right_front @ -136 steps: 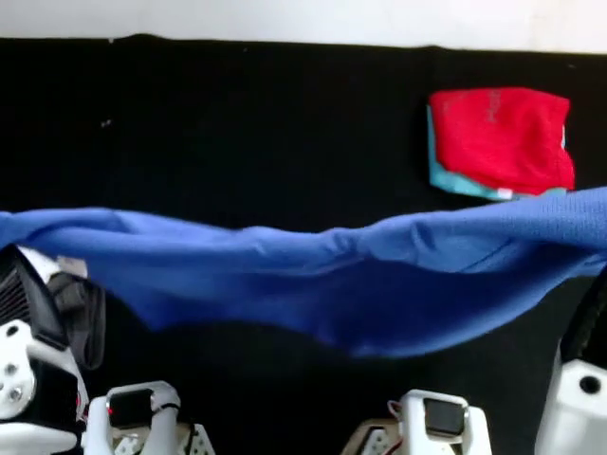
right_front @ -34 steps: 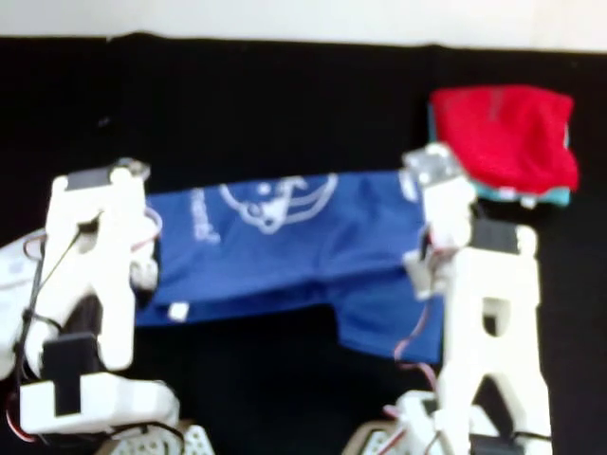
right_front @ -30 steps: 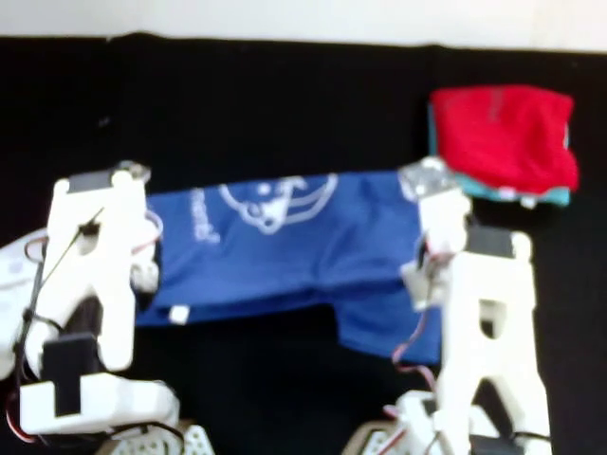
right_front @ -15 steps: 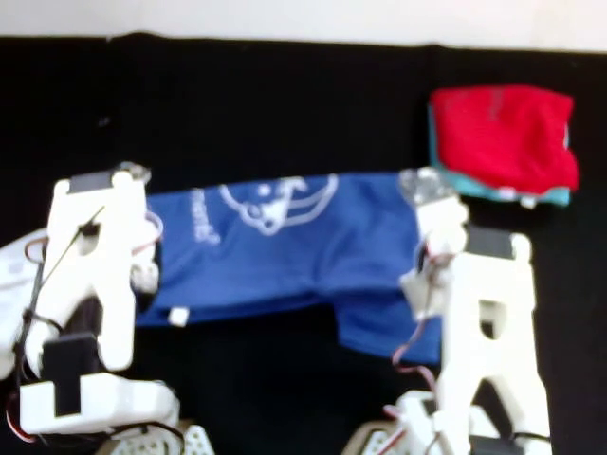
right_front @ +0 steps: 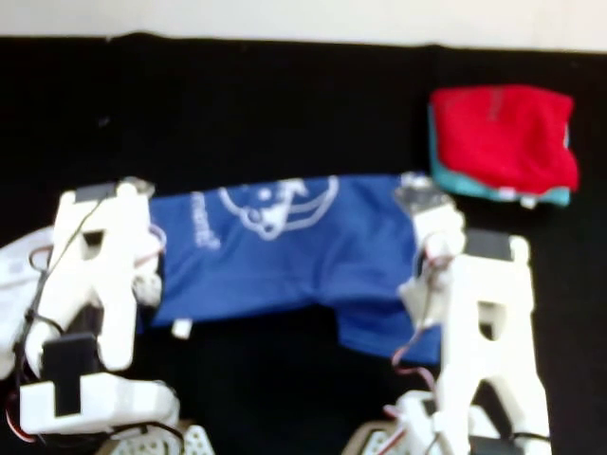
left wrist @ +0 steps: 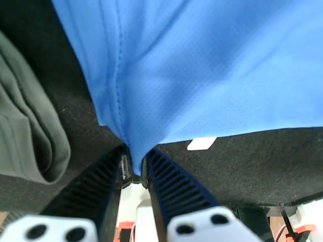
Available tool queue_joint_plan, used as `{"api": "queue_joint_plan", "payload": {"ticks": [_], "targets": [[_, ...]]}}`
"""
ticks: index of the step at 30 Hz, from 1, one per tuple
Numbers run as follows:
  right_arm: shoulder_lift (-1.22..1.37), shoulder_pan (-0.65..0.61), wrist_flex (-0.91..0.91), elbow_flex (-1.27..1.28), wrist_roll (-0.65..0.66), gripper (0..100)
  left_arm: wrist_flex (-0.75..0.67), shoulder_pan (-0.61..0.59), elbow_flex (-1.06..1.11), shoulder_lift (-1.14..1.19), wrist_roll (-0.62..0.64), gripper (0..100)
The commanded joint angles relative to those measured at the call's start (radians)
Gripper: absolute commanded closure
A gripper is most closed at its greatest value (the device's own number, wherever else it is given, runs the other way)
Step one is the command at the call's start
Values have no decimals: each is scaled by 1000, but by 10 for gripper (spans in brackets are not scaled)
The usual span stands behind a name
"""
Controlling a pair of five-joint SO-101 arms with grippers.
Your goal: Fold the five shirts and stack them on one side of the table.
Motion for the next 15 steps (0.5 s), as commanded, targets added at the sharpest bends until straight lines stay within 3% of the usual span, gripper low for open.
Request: {"api": "queue_joint_plan", "payload": {"ticks": [1,5,11,15], "targets": [[-28,13,4,1,14,993,-18,15,1,-36,-9,991],[-28,10,8,1,11,972,-11,15,-2,-44,-9,976],[-30,-51,127,-70,11,802,21,2,-73,-45,-9,824],[-30,-101,214,-200,8,796,94,-15,-203,-45,-9,819]]}}
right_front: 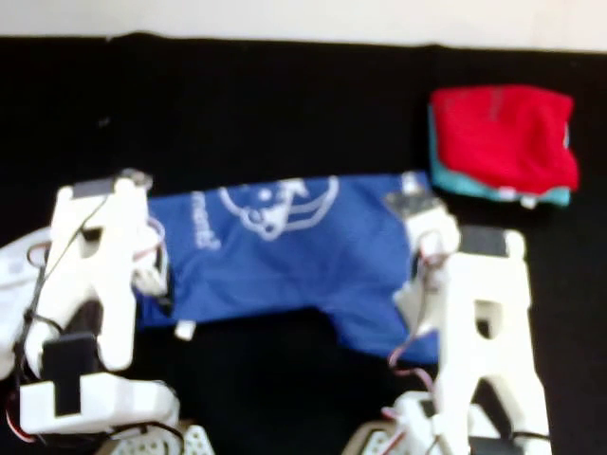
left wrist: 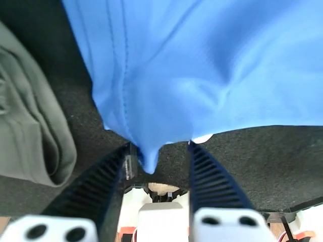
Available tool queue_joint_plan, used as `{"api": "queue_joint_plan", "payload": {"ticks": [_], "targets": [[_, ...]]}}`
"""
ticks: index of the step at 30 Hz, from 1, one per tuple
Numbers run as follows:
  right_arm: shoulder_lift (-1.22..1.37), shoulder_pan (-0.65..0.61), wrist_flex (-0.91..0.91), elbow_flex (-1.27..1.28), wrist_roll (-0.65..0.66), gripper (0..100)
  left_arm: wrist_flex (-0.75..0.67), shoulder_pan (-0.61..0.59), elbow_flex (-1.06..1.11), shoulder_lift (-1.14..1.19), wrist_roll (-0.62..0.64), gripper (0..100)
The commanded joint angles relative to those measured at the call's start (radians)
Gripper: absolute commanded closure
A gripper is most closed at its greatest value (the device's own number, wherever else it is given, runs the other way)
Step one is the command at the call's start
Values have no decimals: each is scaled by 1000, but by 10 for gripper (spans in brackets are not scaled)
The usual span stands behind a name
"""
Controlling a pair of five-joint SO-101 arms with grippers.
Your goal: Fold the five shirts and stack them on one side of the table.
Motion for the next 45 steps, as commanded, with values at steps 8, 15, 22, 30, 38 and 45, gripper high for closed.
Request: {"api": "queue_joint_plan", "payload": {"ticks": [8,15,22,30,38,45], "targets": [[-13,-44,-111,-274,-23,817,120,-39,-387,-33,-2,845],[197,-104,-450,-194,-169,959,-180,99,-272,58,120,993],[501,-120,-682,-229,-184,959,-347,41,-395,378,222,992],[849,-120,-750,-519,-183,959,-272,-27,-812,727,279,992],[1145,-122,-705,-898,-181,959,-25,-25,-1423,1090,278,992],[1202,-131,-509,-1121,-183,959,219,-24,-1939,1320,279,992]]}}
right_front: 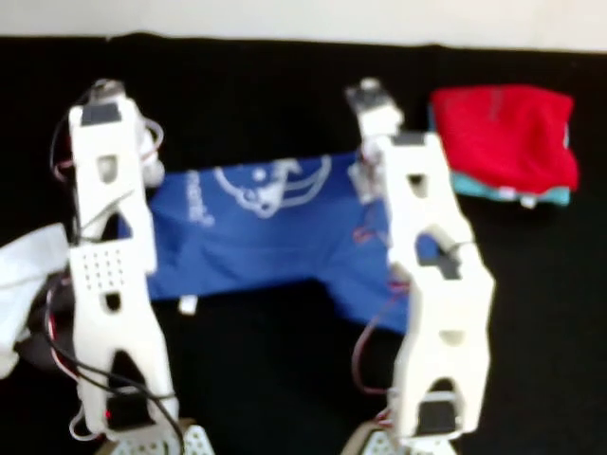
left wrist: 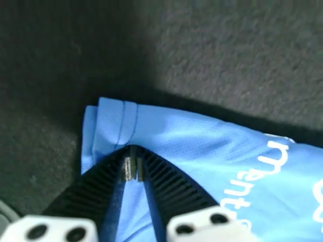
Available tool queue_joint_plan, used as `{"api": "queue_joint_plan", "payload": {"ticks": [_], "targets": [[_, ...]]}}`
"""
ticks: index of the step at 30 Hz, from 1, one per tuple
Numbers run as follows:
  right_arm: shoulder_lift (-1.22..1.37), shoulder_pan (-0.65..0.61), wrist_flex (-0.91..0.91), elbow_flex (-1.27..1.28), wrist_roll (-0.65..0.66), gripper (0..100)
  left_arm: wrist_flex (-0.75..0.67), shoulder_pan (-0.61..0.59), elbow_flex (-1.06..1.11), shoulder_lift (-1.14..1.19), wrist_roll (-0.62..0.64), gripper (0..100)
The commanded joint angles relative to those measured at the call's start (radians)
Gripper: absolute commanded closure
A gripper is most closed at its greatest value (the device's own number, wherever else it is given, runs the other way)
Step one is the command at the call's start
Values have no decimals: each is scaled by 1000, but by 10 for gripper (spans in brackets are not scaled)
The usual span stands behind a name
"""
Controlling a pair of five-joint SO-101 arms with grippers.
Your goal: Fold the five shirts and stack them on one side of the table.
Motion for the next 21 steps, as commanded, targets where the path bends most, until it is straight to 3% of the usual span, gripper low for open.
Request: {"api": "queue_joint_plan", "payload": {"ticks": [1,6,11,18,21], "targets": [[-15,-13,107,-142,-11,959,109,-5,-272,67,9,992],[-81,-13,285,-271,-11,958,207,5,-429,67,14,992],[-168,-13,398,-360,-12,958,213,5,-303,-88,28,992],[-254,-13,496,-387,-12,955,198,84,354,-607,57,991],[-285,-15,530,-387,-12,955,57,113,645,-766,58,991]]}}
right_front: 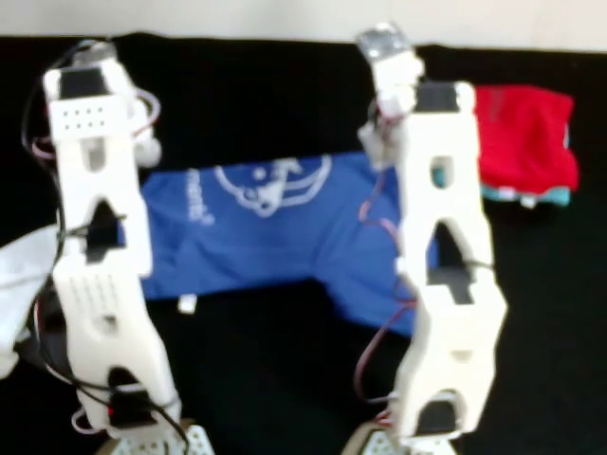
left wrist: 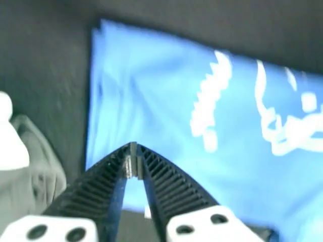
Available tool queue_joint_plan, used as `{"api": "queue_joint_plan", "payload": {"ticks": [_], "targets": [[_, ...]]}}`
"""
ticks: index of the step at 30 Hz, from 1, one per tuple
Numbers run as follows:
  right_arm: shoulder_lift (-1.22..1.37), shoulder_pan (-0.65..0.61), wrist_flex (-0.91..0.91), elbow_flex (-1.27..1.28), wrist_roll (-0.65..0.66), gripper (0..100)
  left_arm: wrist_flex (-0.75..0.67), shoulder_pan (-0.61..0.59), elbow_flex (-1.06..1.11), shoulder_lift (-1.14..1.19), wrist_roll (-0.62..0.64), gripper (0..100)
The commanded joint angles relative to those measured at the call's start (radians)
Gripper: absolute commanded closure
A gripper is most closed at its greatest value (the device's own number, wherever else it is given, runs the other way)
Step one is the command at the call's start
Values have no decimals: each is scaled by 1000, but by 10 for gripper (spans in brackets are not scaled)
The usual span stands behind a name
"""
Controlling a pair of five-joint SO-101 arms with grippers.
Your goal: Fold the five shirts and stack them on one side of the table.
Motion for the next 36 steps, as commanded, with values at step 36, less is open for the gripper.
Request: {"api": "queue_joint_plan", "payload": {"ticks": [36], "targets": [[-627,-297,-196,1165,23,984,-1126,65,1283,-410,173,992]]}}
